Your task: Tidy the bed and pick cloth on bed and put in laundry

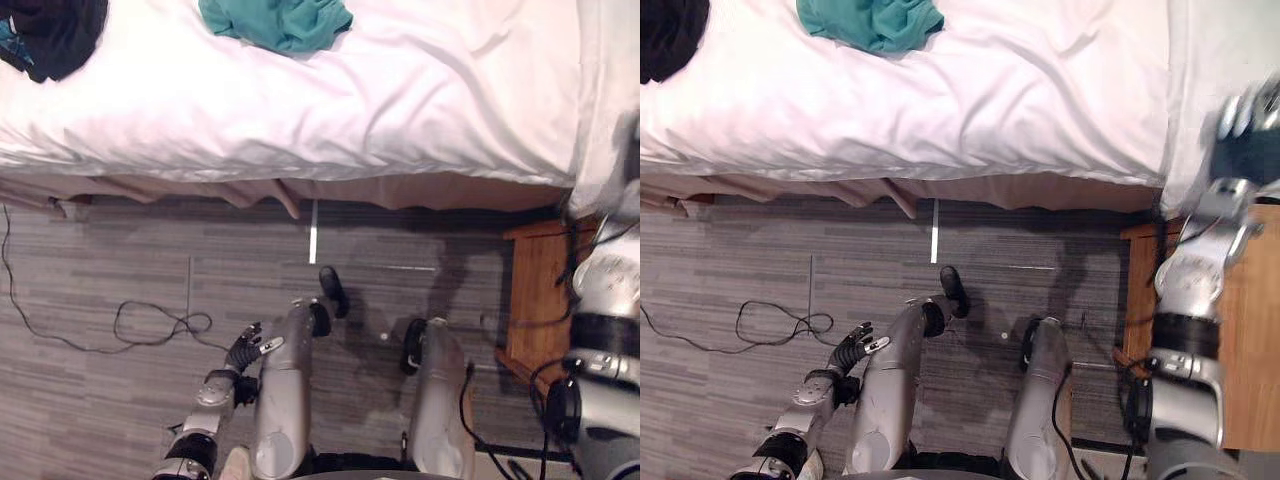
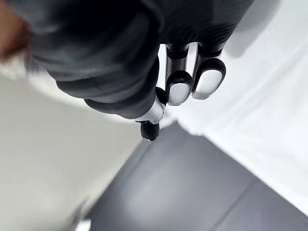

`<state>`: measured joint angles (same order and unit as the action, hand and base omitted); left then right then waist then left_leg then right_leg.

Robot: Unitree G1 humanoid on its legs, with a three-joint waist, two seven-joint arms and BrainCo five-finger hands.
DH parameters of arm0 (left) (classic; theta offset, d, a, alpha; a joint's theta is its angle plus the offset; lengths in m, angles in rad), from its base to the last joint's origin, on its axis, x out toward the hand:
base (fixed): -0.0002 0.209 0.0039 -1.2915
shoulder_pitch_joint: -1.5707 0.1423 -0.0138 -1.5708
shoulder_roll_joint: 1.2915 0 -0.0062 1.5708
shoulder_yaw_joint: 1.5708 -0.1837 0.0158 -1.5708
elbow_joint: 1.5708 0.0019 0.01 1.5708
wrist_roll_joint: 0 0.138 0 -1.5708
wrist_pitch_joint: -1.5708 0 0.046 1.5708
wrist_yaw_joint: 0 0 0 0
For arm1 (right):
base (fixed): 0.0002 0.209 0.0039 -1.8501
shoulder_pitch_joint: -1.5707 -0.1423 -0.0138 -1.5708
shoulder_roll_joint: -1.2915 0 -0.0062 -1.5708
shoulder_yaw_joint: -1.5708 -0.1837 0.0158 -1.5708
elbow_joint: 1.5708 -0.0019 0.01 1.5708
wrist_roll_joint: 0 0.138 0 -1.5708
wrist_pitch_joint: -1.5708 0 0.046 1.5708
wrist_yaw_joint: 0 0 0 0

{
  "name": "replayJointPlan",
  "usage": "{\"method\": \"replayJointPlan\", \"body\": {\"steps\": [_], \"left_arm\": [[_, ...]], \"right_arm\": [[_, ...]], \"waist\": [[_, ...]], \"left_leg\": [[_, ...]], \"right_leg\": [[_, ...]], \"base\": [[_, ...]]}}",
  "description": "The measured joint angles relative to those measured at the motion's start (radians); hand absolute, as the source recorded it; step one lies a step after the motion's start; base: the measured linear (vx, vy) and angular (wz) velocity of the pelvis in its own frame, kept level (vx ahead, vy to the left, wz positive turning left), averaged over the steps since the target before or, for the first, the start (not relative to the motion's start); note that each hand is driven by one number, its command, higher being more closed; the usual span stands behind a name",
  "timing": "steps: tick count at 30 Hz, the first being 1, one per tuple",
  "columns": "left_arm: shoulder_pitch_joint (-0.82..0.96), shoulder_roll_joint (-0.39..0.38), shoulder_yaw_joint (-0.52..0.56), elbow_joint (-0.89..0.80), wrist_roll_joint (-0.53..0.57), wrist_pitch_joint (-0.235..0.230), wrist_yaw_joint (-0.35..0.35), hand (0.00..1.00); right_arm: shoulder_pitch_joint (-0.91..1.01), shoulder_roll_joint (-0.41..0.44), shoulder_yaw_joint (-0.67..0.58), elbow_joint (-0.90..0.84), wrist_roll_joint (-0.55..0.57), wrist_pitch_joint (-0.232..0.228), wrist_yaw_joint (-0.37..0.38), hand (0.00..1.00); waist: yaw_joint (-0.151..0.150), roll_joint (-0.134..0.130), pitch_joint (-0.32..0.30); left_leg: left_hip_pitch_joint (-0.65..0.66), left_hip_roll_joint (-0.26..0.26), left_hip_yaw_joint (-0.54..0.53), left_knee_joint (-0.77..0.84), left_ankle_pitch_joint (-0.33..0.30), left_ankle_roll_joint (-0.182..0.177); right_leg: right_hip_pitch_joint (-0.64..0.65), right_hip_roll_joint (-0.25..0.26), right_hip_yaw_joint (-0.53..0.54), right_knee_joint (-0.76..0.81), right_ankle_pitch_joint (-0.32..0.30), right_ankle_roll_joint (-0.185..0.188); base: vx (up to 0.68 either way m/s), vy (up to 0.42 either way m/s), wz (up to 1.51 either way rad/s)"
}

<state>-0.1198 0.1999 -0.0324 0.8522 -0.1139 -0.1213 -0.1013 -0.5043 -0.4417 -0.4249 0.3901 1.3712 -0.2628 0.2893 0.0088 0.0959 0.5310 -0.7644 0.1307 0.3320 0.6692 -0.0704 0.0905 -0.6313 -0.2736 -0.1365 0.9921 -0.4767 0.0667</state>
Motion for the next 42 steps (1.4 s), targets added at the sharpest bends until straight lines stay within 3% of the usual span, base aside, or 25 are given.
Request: {"method": "replayJointPlan", "body": {"steps": [3, 6, 11, 14, 15, 16, 17, 18, 19, 20, 22, 25, 26, 29, 33, 35, 36, 37, 38, 39, 40, 42], "left_arm": [[-0.003, -0.002, 0.034, 0.027, 0.011, -0.015, -0.003, 0.0], [-0.009, -0.001, 0.056, 0.051, 0.027, -0.012, -0.002, 0.0], [0.009, 0.004, 0.12, 0.096, 0.057, 0.004, 0.003, 0.0], [0.067, -0.004, 0.142, 0.095, 0.082, 0.0, 0.017, 0.0], [0.09, -0.018, 0.158, 0.095, 0.088, 0.0, 0.019, 0.0], [0.11, -0.023, 0.183, 0.093, 0.089, 0.0, 0.02, 0.0], [0.136, -0.043, 0.201, 0.096, 0.09, 0.0, 0.02, 0.0], [0.153, -0.064, 0.207, 0.096, 0.089, 0.0, 0.022, 0.0], [0.158, -0.068, 0.223, 0.096, 0.094, -0.002, 0.021, 0.0], [0.158, -0.085, 0.223, 0.095, 0.098, -0.004, 0.022, 0.0], [0.16, -0.118, 0.223, 0.094, 0.098, -0.004, 0.022, 0.0], [0.162, -0.159, 0.219, 0.095, 0.095, 0.006, 0.036, 0.0], [0.16, -0.167, 0.219, 0.095, 0.086, 0.009, 0.048, 0.0], [0.164, -0.163, 0.199, 0.097, 0.077, 0.029, 0.081, 0.0], [0.17, -0.139, 0.176, 0.125, 0.078, 0.03, 0.105, 0.0], [0.175, -0.125, 0.16, 0.14, 0.074, 0.031, 0.124, 0.0], [0.176, -0.117, 0.156, 0.144, 0.063, 0.033, 0.13, 0.0], [0.173, -0.115, 0.166, 0.16, 0.032, 0.033, 0.13, 0.0], [0.173, -0.109, 0.182, 0.164, 0.013, 0.035, 0.132, 0.0], [0.176, -0.109, 0.184, 0.175, 0.007, 0.036, 0.137, 0.0], [0.184, -0.111, 0.192, 0.183, 0.003, 0.032, 0.154, 0.0], [0.175, -0.108, 0.19, 0.201, -0.001, 0.029, 0.169, 0.0]], "right_arm": [[0.127, 0.114, -0.087, 0.177, 0.069, 0.053, -0.003, 1.0], [0.222, 0.184, -0.099, 0.196, 0.062, 0.091, -0.002, 1.0], [0.309, 0.289, -0.112, 0.225, -0.033, 0.16, 0.024, 1.0], [0.4, 0.342, -0.104, 0.234, -0.134, 0.19, 0.058, 1.0], [0.44, 0.359, -0.083, 0.254, -0.188, 0.202, 0.068, 0.0], [0.492, 0.382, -0.06, 0.28, -0.248, 0.22, 0.074, 0.0], [0.536, 0.405, -0.035, 0.298, -0.304, 0.233, 0.084, 0.0], [0.557, 0.411, -0.024, 0.304, -0.336, 0.238, 0.086, 0.0], [0.584, 0.436, -0.024, 0.339, -0.386, 0.246, 0.087, 0.0], [0.626, 0.451, -0.018, 0.39, -0.474, 0.265, 0.087, 0.0], [0.657, 0.453, -0.003, 0.421, -0.555, 0.271, 0.084, 0.0], [0.669, 0.456, 0.026, 0.461, -0.691, 0.27, 0.065, 0.0], [0.663, 0.456, 0.057, 0.476, -0.79, 0.267, 0.052, 0.0], [0.618, 0.451, 0.114, 0.531, -0.925, 0.249, 0.042, 0.0], [0.576, 0.419, 0.156, 0.584, -0.988, 0.242, 0.038, 0.0], [0.568, 0.407, 0.171, 0.604, -0.995, 0.242, 0.041, 0.0], [0.567, 0.402, 0.173, 0.612, -0.999, 0.245, 0.04, 0.0], [0.567, 0.402, 0.179, 0.627, -1.002, 0.25, 0.04, 0.0], [0.569, 0.386, 0.184, 0.646, -1.012, 0.249, 0.04, 0.0], [0.573, 0.373, 0.194, 0.65, -1.015, 0.25, 0.04, 0.0], [0.571, 0.347, 0.211, 0.661, -1.02, 0.249, 0.039, 0.0], [0.573, 0.331, 0.215, 0.682, -1.015, 0.247, 0.034, 0.0]], "waist": [[-0.001, -0.017, -0.002], [-0.006, -0.034, -0.008], [-0.019, -0.092, -0.045], [-0.02, -0.114, -0.088], [-0.023, -0.117, -0.108], [-0.021, -0.136, -0.144], [0.001, -0.129, -0.177], [0.005, -0.115, -0.202], [0.002, -0.13, -0.222], [0.003, -0.135, -0.272], [0.005, -0.135, -0.305], [0.003, -0.138, -0.341], [0.003, -0.141, -0.352], [0.004, -0.139, -0.353], [0.005, -0.129, -0.351], [0.004, -0.124, -0.354], [0.003, -0.129, -0.355], [-0.001, -0.15, -0.347], [-0.007, -0.15, -0.348], [-0.017, -0.145, -0.351], [-0.033, -0.129, -0.35], [-0.05, -0.12, -0.349]], "left_leg": [[0.009, 0.009, 0.003, 0.012, -0.002, 0.002], [0.032, 0.011, 0.003, 0.021, -0.004, 0.005], [0.126, 0.028, 0.028, -0.005, -0.008, 0.004], [0.231, 0.029, 0.084, -0.134, 0.005, -0.015], [0.293, 0.026, 0.137, -0.229, 0.011, -0.025], [0.332, 0.039, 0.175, -0.193, 0.0, 0.008], [0.384, 0.067, 0.167, -0.139, -0.017, 0.006], [0.425, 0.065, 0.156, -0.204, -0.06, -0.042], [0.45, 0.04, 0.16, -0.255, -0.047, -0.052], [0.493, 0.002, 0.161, -0.368, -0.009, -0.06], [0.547, -0.03, 0.164, -0.455, 0.018, -0.067], [0.629, -0.065, 0.166, -0.53, 0.026, -0.079], [0.652, -0.074, 0.168, -0.543, 0.026, -0.079], [0.669, -0.075, 0.168, -0.521, 0.016, -0.07], [0.657, -0.061, 0.157, -0.478, 0.012, -0.064], [0.669, -0.069, 0.147, -0.496, 0.029, -0.083], [0.667, -0.079, 0.145, -0.491, 0.044, -0.113], [0.634, -0.056, 0.142, -0.403, 0.001, -0.098], [0.626, 0.015, 0.135, -0.313, -0.029, -0.112], [0.623, 0.061, 0.129, -0.283, -0.034, -0.125], [0.621, 0.164, 0.101, -0.262, -0.027, -0.142], [0.624, 0.255, 0.056, -0.288, 0.001, -0.185]], "right_leg": [[0.007, 0.009, 0.004, 0.01, 0.0, -0.001], [0.03, 0.009, 0.004, 0.017, 0.0, -0.001], [0.113, 0.019, 0.007, -0.02, 0.012, -0.013], [0.192, 0.034, 0.002, -0.141, 0.066, -0.003], [0.234, 0.036, 0.004, -0.227, 0.106, -0.008], [0.275, 0.024, -0.01, -0.336, 0.161, -0.013], [0.319, 0.039, -0.017, -0.402, 0.202, 0.006], [0.338, 0.058, -0.025, -0.436, 0.218, 0.009], [0.358, 0.059, -0.014, -0.481, 0.232, 0.016], [0.406, 0.061, -0.023, -0.587, 0.281, 0.021], [0.468, 0.062, -0.028, -0.679, 0.313, 0.03], [0.547, 0.058, -0.024, -0.751, 0.323, 0.035], [0.568, 0.053, -0.024, -0.759, 0.323, 0.035], [0.606, 0.047, -0.034, -0.759, 0.324, 0.037], [0.628, 0.033, -0.071, -0.754, 0.343, 0.064], [0.638, 0.023, -0.083, -0.751, 0.34, 0.068], [0.644, 0.002, -0.092, -0.756, 0.34, 0.068], [0.657, -0.027, -0.1, -0.764, 0.342, 0.07], [0.684, -0.044, -0.107, -0.771, 0.345, 0.074], [0.699, -0.047, -0.112, -0.776, 0.346, 0.077], [0.723, -0.05, -0.123, -0.78, 0.345, 0.098], [0.731, -0.062, -0.141, -0.769, 0.333, 0.136]], "base": [[-0.12, -0.063, -0.09], [-0.1, -0.075, -0.03], [-0.1, -0.065, -0.15], [-0.04, -0.02, -0.08], [0.06, 0.037, -0.12], [0.17, 0.057, -0.43], [0.18, 0.068, -0.53], [0.16, 0.088, -0.42], [0.11, 0.121, -0.04], [0.09, 0.104, 0.08], [0.08, 0.056, 0.06], [0.08, 0.034, 0.02], [0.07, 0.013, 0.02], [0.07, -0.013, 0.13], [0.08, -0.024, 0.18], [0.06, -0.049, 0.19], [0.04, -0.055, 0.26], [0.02, -0.087, 0.29], [0.0, -0.071, 0.22], [0.03, 0.046, 0.22], [0.05, 0.144, 0.18], [0.03, 0.235, 0.24]]}}
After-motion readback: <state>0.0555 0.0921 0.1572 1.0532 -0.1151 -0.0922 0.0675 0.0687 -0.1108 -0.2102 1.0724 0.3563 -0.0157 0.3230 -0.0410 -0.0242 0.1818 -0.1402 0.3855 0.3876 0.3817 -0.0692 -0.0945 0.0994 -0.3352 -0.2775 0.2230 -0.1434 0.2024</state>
